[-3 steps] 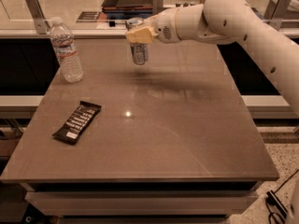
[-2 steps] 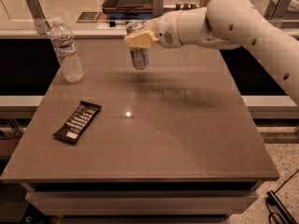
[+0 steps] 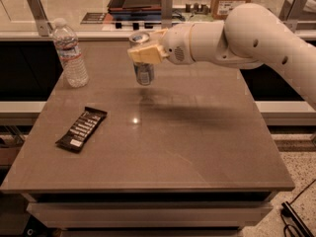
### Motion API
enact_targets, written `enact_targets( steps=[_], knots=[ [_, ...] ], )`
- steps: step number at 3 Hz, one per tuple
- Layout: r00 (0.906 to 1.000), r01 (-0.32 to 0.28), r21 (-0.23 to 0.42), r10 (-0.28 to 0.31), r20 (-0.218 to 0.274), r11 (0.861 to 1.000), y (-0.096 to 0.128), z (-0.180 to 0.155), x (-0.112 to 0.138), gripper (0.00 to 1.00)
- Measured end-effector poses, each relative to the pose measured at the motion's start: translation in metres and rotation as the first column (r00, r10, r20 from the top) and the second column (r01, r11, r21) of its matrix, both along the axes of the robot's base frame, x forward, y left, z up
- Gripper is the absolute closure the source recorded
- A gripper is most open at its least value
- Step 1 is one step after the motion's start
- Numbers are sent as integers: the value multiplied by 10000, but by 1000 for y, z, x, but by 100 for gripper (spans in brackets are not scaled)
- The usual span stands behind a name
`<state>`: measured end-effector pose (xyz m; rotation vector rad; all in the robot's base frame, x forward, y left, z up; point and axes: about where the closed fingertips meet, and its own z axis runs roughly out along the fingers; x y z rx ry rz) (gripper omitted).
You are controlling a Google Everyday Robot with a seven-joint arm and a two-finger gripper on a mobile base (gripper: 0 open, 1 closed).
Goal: Move redbull can near rxbar chocolate
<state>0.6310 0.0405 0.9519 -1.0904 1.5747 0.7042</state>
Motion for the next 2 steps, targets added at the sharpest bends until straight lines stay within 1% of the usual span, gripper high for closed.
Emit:
enact_targets(
  steps=[1,2],
  knots=[
    [9987,-494,109,495,-122,9987,15,-3,-18,100],
    [9947,-900,117,905,-486,9959,30,-9,-38,100]
  ],
)
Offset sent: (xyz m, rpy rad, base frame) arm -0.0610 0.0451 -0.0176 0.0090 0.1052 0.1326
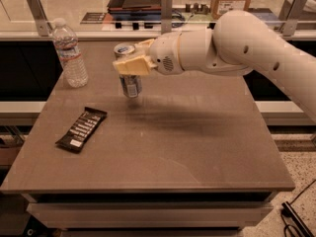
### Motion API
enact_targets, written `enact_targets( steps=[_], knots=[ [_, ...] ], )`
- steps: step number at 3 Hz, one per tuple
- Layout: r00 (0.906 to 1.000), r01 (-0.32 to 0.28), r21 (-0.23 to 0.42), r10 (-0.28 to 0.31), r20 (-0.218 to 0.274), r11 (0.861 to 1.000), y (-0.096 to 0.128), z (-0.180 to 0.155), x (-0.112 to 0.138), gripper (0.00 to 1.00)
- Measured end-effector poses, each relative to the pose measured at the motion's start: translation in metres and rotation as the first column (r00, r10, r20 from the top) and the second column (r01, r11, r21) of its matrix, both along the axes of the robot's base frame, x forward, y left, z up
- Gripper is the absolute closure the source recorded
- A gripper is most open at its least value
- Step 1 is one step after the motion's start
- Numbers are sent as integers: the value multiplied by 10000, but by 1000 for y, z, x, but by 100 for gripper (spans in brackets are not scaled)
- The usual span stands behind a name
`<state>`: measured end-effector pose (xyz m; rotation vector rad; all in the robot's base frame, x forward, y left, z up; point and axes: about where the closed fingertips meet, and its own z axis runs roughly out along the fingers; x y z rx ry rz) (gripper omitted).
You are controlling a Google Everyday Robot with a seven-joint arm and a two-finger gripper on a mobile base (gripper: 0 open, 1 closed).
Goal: Move redbull can near rxbar chocolate
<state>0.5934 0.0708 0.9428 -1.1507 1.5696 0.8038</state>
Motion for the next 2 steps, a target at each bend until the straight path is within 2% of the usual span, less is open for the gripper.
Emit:
enact_targets(
  steps=[1,2],
  knots=[
    [9990,-324,-163,318,-317,9993,17,-5,-20,100],
    [9985,-443,-350,431,-347,9984,32,-11,-40,100]
  ],
)
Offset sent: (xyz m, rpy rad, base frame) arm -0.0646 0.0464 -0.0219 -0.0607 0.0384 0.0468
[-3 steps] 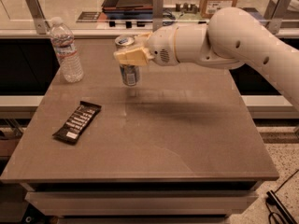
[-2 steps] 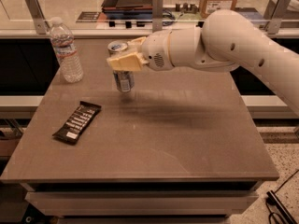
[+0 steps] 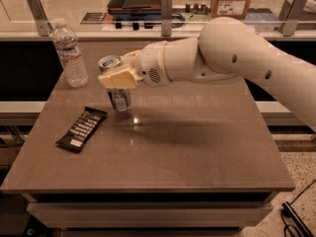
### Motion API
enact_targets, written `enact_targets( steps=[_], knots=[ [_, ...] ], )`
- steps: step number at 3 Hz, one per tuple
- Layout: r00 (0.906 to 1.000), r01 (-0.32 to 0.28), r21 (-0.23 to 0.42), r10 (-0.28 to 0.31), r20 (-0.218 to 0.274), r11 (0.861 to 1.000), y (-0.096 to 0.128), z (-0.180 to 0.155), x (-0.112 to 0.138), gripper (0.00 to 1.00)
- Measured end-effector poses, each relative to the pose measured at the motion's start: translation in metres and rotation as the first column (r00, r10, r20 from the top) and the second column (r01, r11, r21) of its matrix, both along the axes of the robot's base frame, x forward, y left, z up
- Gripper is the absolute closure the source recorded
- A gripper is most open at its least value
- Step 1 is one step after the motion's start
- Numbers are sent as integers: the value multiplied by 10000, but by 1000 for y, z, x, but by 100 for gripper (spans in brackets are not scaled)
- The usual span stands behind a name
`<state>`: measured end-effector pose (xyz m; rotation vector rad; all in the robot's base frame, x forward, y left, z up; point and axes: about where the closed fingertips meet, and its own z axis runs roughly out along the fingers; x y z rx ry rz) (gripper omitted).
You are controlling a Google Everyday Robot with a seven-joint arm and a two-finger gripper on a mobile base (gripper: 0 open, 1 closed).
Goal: Move redbull can near rxbar chocolate
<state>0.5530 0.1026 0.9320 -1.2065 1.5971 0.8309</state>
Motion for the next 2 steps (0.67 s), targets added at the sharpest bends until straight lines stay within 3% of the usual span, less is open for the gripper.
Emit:
enact_targets(
  steps=[2],
  knots=[
    [9958,439,-122,-427,809,9990,12,-19,-35,100]
  ],
)
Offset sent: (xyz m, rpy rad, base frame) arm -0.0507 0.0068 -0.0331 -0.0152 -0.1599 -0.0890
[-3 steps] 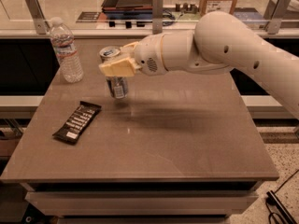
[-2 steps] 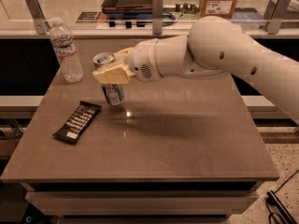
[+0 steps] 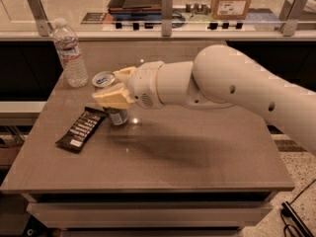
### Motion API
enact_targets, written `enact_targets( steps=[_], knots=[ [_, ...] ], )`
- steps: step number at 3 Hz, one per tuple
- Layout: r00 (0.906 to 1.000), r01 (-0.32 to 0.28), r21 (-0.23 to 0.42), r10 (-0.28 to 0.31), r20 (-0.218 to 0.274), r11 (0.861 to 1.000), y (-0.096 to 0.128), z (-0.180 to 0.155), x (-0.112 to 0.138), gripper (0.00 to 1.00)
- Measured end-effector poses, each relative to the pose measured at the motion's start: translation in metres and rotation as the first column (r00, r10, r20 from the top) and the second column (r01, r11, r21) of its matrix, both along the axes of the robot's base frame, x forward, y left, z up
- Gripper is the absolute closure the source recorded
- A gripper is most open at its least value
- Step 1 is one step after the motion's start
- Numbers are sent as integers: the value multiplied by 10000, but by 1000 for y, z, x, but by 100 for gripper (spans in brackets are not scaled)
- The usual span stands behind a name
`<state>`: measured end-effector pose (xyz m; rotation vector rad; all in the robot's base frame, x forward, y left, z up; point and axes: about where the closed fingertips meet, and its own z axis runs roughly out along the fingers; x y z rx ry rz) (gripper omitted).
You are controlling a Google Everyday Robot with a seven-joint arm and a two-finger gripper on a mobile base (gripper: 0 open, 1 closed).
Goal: Move redbull can near rxbar chocolate
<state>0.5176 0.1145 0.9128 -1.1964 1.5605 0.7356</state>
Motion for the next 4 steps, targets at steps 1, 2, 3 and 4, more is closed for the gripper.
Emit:
enact_targets(
  steps=[1,2,3,4],
  knots=[
    [9988,261,104,-265,407,9996,-4,-8,-8,100],
    [9986,240,79,-243,463,9997,-4,-6,-9,84],
    [9986,207,66,-210,483,9998,-2,-6,-11,60],
    [9986,174,52,-176,501,9998,0,-5,-12,37]
  ],
)
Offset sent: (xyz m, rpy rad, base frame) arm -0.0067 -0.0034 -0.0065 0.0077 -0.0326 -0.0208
